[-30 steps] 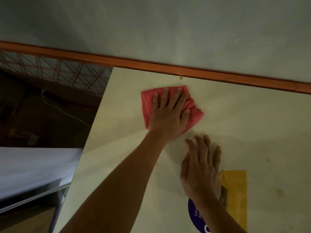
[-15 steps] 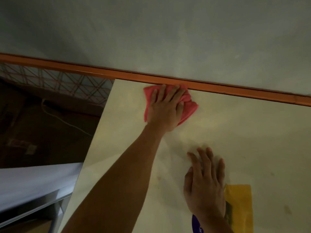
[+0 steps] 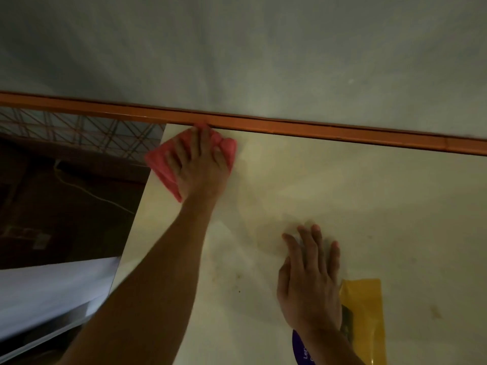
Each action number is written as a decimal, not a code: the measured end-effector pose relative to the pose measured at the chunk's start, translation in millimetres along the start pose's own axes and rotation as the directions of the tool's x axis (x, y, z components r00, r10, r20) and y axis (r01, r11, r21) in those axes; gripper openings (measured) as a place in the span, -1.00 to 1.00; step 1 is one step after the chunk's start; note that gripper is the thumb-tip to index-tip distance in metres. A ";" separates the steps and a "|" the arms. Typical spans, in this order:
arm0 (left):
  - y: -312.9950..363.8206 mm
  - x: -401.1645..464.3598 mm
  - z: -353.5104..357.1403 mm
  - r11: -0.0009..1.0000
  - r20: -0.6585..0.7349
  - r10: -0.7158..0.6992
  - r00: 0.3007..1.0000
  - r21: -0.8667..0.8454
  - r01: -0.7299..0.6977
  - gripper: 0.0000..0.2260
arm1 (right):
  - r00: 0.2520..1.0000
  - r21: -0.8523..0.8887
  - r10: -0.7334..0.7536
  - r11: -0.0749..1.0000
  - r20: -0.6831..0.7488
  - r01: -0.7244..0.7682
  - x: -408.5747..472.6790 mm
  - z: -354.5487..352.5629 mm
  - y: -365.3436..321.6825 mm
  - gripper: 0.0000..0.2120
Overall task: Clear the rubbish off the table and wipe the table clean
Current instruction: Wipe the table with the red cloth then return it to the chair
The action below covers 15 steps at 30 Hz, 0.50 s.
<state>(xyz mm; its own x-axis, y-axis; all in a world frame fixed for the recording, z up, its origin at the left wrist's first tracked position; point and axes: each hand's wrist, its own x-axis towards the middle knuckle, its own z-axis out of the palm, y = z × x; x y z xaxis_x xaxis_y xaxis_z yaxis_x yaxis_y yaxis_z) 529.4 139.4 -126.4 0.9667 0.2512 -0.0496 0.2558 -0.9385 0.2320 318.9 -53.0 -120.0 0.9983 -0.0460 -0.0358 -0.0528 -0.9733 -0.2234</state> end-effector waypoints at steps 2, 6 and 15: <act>28.4 -27.1 8.8 0.993 0.024 0.121 0.992 0.007 -0.121 -0.44 | 1.000 0.004 0.007 1.000 0.000 -0.007 0.8 0.4 0.6 -0.51; 45.4 -95.0 19.2 0.921 0.101 0.388 0.916 -0.009 -0.389 -0.47 | 1.000 0.025 0.001 1.000 -0.024 0.000 -0.4 1.6 1.7 -0.52; -79.7 -136.5 -20.6 0.994 -0.070 0.040 0.997 -0.095 -0.047 -0.53 | 0.998 0.058 -0.010 0.998 -0.059 0.014 -1.5 1.5 -0.5 -0.52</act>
<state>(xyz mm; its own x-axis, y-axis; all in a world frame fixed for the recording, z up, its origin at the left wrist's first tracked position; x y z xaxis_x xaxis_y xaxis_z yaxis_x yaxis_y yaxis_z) 376.9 184.8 -118.1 0.9729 0.2294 0.0281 0.2081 -0.9223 0.3255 317.4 -52.0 -121.3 0.9985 -0.0490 0.0239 -0.0403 -0.9592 -0.2799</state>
